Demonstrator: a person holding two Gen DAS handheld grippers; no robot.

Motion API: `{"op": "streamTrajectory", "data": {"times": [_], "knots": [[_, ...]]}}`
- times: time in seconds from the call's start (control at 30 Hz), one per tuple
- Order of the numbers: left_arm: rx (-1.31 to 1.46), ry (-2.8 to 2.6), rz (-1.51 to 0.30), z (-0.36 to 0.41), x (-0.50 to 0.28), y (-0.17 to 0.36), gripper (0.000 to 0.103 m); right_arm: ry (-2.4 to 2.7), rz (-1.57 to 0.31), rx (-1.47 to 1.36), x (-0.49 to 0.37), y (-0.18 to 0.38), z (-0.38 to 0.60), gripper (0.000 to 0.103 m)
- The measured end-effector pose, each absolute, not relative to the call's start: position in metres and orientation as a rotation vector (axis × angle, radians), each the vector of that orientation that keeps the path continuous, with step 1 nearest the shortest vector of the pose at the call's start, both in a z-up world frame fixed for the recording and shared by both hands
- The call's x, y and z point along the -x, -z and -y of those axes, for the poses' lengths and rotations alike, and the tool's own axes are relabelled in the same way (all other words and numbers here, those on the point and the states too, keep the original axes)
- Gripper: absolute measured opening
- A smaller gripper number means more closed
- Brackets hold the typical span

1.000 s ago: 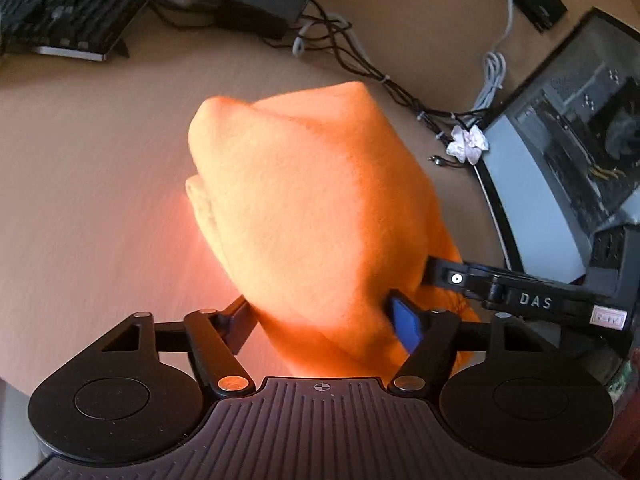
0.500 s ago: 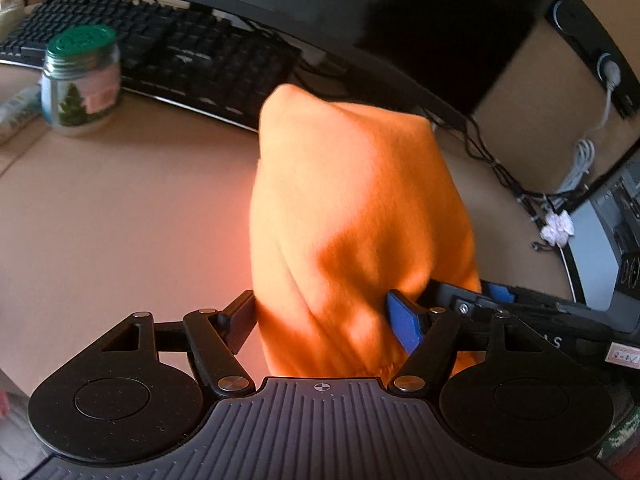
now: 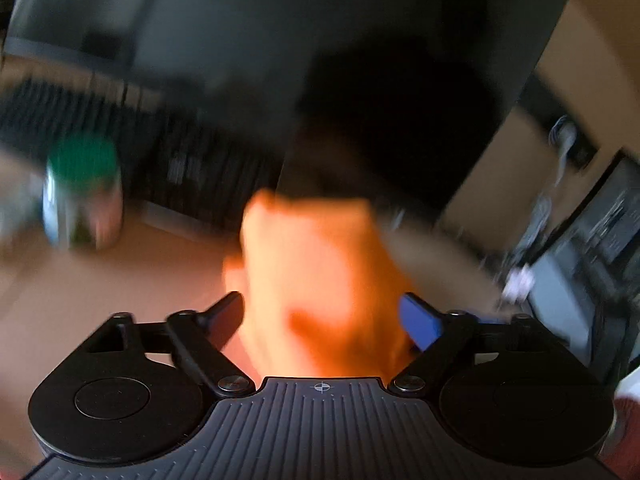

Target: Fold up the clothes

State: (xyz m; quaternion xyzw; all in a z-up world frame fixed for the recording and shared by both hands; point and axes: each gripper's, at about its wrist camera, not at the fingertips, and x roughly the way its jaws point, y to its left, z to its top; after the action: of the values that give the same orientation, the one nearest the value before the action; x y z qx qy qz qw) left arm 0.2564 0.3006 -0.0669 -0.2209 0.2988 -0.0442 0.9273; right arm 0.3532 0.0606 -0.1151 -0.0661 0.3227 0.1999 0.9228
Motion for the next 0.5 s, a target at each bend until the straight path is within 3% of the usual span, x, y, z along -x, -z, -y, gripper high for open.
{"op": "streamTrajectory", "data": {"times": [0.17,0.37,0.5], "knots": [[0.461,0.186,-0.566,-0.302,-0.303,0.062,0.095,-0.589,-0.596,0.142,-0.317,0.097,-0.098,0.091],[0.509,0.140,-0.768,-0.304,-0.336,0.127,0.095,-0.588,-0.691,0.380,-0.307,0.147,-0.145,0.091],[0.514,0.161,-0.751,-0.309,-0.326,0.135,0.095,-0.589,-0.678,0.459,-0.304,0.155,-0.159,0.097]]}}
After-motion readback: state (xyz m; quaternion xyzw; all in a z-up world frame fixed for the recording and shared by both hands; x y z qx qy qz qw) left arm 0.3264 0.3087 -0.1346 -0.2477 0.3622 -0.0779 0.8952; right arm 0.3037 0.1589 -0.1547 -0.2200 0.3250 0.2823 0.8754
